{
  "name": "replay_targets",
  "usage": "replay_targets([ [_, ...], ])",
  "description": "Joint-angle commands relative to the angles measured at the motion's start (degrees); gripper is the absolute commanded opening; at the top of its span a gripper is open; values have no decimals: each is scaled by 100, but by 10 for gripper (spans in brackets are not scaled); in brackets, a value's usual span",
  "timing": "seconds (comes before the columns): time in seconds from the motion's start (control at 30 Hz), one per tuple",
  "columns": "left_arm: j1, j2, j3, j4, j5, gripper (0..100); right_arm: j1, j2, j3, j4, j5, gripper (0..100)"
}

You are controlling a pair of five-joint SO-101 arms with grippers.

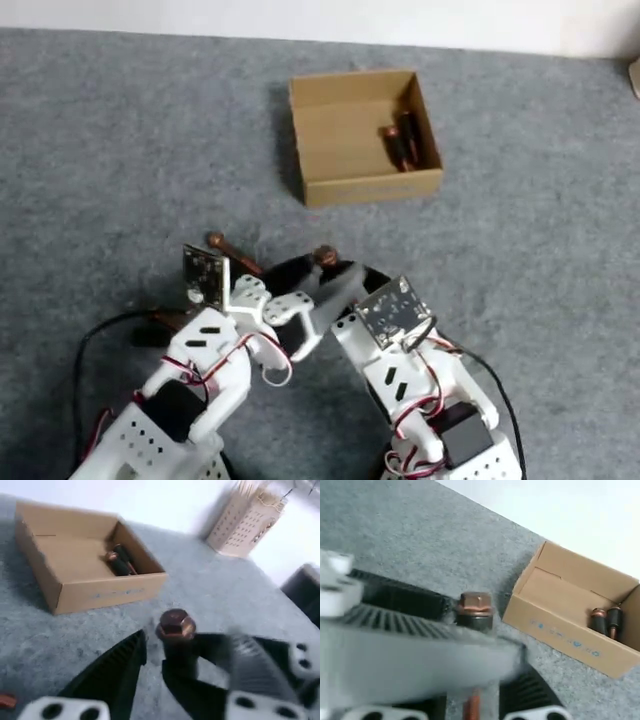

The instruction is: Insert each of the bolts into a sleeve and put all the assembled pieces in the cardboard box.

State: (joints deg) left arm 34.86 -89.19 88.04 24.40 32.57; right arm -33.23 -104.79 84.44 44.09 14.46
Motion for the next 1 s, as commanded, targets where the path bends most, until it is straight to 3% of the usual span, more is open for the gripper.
replay_targets([
  [0.0, 110, -13, -462, 352, -44, 373, -66, -57, -268, -4, 53, 5],
  [0.2, 75, -13, -453, 343, 9, 364, -66, -57, -259, -4, 53, 5],
  [0.33, -418, -13, -505, 281, 642, 361, -66, -57, -242, -4, 53, 5],
  [0.47, -901, -13, -321, -308, 1046, 361, -57, -57, -136, -22, 53, 5],
  [0.77, -1024, -13, -110, -545, 1046, 361, 382, -57, -84, -13, 44, 5],
  [0.87, -1226, 31, -110, -448, 536, 357, 418, -57, 84, -136, 44, 5],
  [0.97, -1323, 382, -303, -290, -334, 264, 532, -57, 295, -479, 44, 5],
])
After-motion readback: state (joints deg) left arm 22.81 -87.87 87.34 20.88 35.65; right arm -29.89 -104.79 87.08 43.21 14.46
